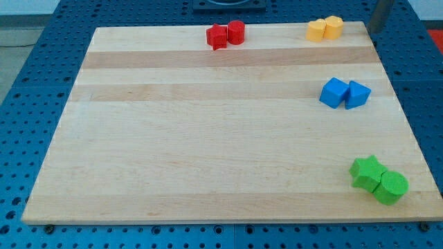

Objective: Move the yellow blocks towards left

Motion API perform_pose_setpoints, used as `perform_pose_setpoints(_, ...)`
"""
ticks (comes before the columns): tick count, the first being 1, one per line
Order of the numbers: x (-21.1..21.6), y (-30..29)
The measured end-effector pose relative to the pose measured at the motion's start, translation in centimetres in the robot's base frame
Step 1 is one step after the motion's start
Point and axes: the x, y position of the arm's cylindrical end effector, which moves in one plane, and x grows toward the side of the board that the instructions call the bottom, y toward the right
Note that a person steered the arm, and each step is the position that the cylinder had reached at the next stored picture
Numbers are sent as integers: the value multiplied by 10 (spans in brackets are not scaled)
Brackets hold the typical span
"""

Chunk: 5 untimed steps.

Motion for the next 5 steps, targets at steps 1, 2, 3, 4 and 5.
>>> perform_pose_setpoints(1,0,-28)
perform_pose_setpoints(2,2,-54)
perform_pose_setpoints(3,2,-70)
perform_pose_setpoints(4,2,-87)
perform_pose_setpoints(5,2,-105)
